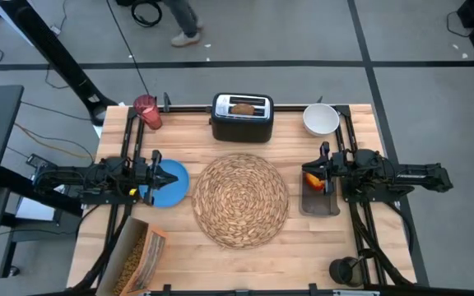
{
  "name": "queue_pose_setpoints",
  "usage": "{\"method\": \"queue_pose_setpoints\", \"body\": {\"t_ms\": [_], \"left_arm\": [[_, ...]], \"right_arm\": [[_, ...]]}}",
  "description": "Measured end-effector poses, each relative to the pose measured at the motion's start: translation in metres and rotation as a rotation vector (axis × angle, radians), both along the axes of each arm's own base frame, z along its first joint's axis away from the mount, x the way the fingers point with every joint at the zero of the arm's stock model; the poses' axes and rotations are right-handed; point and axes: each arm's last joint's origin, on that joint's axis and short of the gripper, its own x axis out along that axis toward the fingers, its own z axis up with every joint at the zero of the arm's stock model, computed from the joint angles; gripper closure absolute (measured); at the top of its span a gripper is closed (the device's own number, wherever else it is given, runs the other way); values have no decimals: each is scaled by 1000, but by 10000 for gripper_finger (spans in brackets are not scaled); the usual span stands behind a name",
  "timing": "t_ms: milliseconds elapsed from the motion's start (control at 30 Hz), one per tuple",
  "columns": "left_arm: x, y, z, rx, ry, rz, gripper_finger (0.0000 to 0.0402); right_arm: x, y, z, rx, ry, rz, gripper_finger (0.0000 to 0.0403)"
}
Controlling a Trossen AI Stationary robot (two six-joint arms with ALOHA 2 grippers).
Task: Arrange a breakfast setting
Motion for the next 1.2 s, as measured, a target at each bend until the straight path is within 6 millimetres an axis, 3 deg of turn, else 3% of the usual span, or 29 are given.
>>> {"method": "queue_pose_setpoints", "body": {"t_ms": [400, 500, 700, 833, 967, 1200], "left_arm": [[-1, 0, 11, -91, -106, -9, 374], [-2, 0, 13, -114, -132, -3, 374], [-2, 1, 13, -251, -126, 12, 374], [-2, 1, 13, -273, -124, 9, 374], [-2, 2, 14, -271, -136, 19, 374], [-2, 2, 14, -315, -146, 20, 374]], "right_arm": [[0, 0, 0, -4, 0, -2, 357], [0, -3, 0, -53, 1, -100, 357], [-3, -9, 15, 216, -196, -285, 357], [-5, -13, 14, 331, -238, -429, 357], [-3, -11, 8, 406, -139, -379, 360], [-1, -7, 35, 542, 39, -282, 388]]}}
